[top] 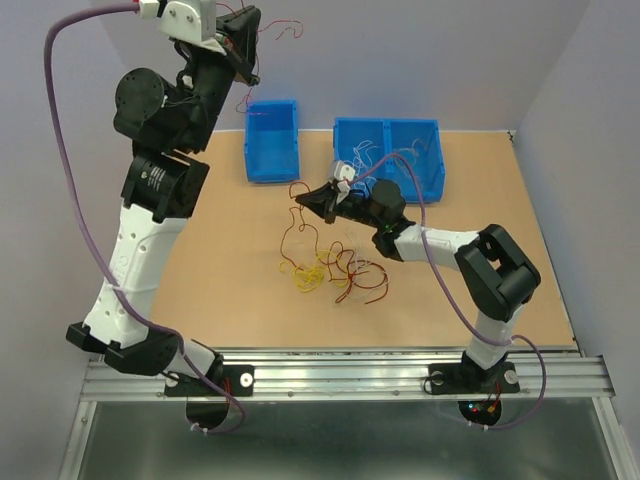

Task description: Untangle the cables

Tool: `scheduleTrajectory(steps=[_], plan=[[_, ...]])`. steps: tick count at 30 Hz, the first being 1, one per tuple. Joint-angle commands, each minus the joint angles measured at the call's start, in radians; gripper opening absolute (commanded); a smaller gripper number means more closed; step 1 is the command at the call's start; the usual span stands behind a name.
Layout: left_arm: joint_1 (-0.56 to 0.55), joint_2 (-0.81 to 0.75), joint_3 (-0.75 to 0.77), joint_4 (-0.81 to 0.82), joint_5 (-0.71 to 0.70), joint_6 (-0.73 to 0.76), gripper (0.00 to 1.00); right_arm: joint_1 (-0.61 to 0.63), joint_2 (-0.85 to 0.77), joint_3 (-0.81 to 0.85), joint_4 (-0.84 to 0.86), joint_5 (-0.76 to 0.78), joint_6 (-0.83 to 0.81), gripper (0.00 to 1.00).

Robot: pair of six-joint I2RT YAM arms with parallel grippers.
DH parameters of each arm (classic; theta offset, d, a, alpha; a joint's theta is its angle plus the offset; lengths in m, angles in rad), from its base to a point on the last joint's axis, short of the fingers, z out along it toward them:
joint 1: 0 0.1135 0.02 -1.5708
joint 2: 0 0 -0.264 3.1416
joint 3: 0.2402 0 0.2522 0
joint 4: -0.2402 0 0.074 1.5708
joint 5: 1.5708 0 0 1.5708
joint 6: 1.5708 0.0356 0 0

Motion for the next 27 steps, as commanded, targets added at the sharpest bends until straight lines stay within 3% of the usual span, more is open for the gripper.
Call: scheduleTrajectory(steps=[1,6,13,17,20,27], plan=[[0.014,0.086,0.003,0.038,-0.099,0.053,0.0,-0.001,-0.055,-0.056,0.053,0.035,-0.048,0.01],[0.06,0.229,0.04,0.045,-0.119,0.05,0.0,-0.003,-0.121,-0.121,0.038,0.057,-0.08,0.01],[0.202,0.442,0.066,0.073,-0.01,-0.084,0.0,-0.006,-0.224,-0.184,-0.01,0.086,-0.123,0.01],[0.273,0.467,-0.098,0.252,0.066,-0.223,0.0,-0.009,-0.279,-0.227,-0.03,0.096,-0.138,0.01],[0.297,0.485,-0.309,0.404,0.118,-0.245,0.0,-0.009,-0.316,-0.249,-0.04,0.101,-0.147,0.01],[0.333,0.574,-0.446,0.509,0.154,-0.245,0.0,-0.01,-0.365,-0.276,-0.057,0.107,-0.16,0.01]])
